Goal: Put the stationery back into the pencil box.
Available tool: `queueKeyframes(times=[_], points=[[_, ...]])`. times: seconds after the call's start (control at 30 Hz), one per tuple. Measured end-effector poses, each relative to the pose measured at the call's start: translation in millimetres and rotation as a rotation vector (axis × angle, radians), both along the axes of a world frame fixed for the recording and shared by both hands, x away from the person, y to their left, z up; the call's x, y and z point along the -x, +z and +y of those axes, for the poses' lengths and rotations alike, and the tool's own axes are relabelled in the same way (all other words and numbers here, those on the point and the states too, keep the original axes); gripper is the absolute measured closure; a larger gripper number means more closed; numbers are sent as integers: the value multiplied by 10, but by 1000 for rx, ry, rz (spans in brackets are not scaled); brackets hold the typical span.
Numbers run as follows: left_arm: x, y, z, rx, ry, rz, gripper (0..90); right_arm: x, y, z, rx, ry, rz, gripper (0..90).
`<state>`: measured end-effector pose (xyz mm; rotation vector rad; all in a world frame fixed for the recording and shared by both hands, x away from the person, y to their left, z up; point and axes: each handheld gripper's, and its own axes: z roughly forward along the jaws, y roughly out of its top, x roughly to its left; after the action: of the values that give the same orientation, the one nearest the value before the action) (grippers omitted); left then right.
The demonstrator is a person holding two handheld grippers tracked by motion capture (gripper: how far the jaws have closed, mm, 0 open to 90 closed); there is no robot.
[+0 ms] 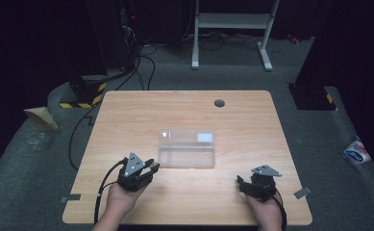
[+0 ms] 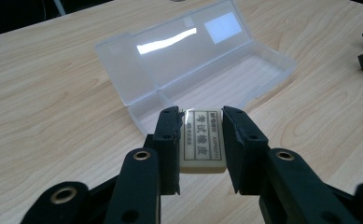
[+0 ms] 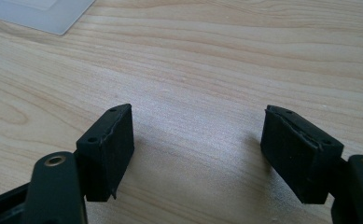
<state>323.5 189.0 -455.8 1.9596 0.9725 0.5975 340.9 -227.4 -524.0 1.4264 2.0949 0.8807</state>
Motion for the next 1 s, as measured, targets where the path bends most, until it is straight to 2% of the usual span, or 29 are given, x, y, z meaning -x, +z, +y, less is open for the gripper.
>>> queueKeyframes(times=[0.43,0.73,0.83,1.0], points=[[-264,-149,-64,37,55,44,677,2,0,1,2,0,-2,253],[-379,-215,-92,37,74,70,677,3,-1,2,3,-1,-2,254],[-413,-227,-111,67,82,81,678,3,0,2,3,-1,-2,253],[-476,-270,-157,51,99,94,678,3,0,2,3,0,-2,253]])
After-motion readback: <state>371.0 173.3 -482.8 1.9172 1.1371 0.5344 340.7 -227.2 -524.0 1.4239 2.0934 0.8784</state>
